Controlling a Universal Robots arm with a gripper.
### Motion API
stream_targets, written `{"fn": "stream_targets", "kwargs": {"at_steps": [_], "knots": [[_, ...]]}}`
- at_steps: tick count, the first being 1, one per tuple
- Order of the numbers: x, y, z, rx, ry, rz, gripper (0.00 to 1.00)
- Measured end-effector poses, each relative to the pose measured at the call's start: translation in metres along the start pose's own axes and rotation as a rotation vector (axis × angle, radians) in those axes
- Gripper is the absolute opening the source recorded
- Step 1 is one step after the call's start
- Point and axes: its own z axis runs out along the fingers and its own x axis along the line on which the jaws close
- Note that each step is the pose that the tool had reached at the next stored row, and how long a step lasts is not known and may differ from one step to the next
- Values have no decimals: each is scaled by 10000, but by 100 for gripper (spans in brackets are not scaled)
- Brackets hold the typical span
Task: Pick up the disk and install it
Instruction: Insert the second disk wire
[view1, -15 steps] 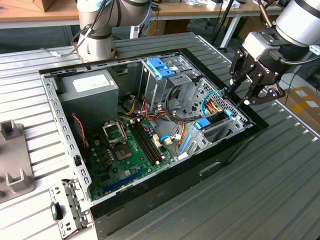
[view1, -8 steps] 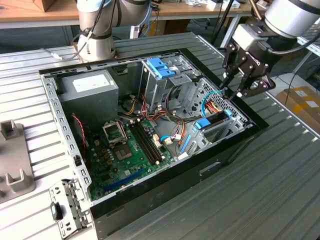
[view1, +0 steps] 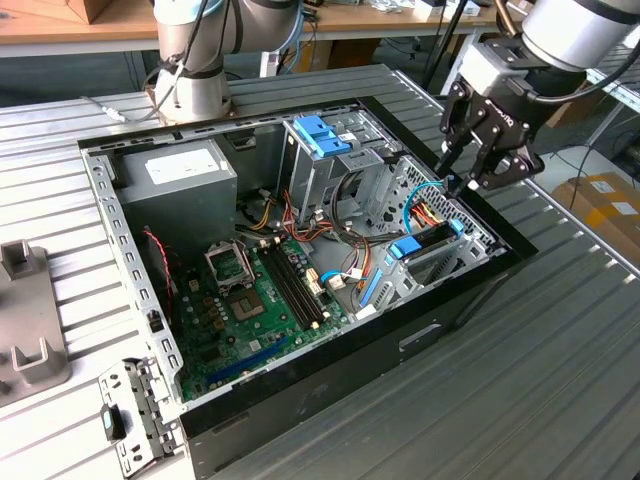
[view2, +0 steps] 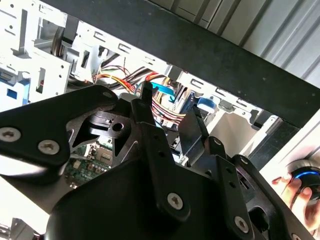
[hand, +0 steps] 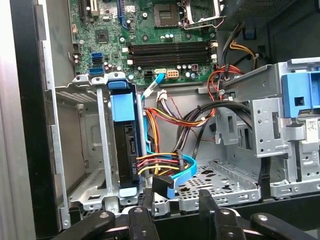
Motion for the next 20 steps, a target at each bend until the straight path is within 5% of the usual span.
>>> {"fn": "stream_targets", "kwargs": {"at_steps": [6, 16, 20], "knots": [[90, -3, -9, 0, 1, 1, 48], [105, 121, -8, 1, -1, 1, 48], [105, 123, -8, 0, 0, 0, 48]]}}
